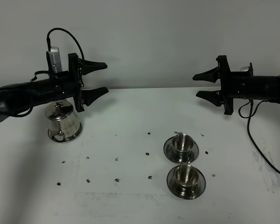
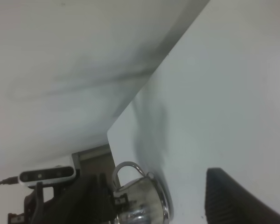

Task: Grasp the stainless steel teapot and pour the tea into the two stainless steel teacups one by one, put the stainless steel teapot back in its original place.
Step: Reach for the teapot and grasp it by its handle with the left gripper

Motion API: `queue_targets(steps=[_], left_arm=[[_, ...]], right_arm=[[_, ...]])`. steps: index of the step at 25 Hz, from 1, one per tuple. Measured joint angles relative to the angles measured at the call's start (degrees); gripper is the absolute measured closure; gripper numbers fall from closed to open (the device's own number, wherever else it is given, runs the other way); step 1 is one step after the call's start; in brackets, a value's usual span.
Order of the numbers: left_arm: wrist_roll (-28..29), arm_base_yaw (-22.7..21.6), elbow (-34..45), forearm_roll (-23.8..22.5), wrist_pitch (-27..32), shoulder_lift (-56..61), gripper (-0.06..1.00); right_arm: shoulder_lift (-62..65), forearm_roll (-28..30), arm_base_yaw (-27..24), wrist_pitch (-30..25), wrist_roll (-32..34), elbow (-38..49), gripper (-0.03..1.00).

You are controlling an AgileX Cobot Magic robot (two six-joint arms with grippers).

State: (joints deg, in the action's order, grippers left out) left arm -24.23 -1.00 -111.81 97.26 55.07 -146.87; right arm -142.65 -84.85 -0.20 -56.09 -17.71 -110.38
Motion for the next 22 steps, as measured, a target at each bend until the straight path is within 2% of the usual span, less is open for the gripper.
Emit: queue_targets(steps=[8, 11, 15, 17, 19, 20, 22], left_arm=[[-0.51, 0.00, 0.00, 0.06, 0.00, 0.00, 0.24], [-2.05, 0.00, 0.00, 0.27, 0.00, 0.00, 0.24], [-7.99, 0.00, -1.46, 0.61, 0.71, 0.00, 0.24], [-10.78, 0.00, -4.28, 0.25, 1.51, 0.12, 0.25], [-12.91, 0.00, -7.92, -2.17, 2.20, 0.73, 0.27], [-13.55, 0.06, -10.28, -4.11, 2.47, 1.07, 0.28], [-14.56, 0.18, -15.10, -10.93, 2.48, 2.02, 0.30]], right_arm=[[0.00, 0.00, 0.00, 0.06, -1.61, 0.00, 0.48], [-0.20, 0.16, 0.00, 0.11, -5.91, -1.16, 0.48], [-0.40, 1.54, 0.00, -1.16, -12.54, -6.64, 0.48], [-0.40, 4.49, 0.00, -2.34, -14.61, -10.69, 0.48], [-0.40, 10.46, 0.00, -3.61, -15.56, -15.43, 0.48], [-0.40, 14.94, 0.00, -4.06, -15.63, -18.16, 0.48], [-0.40, 24.57, 0.13, -5.05, -15.03, -23.79, 0.48]])
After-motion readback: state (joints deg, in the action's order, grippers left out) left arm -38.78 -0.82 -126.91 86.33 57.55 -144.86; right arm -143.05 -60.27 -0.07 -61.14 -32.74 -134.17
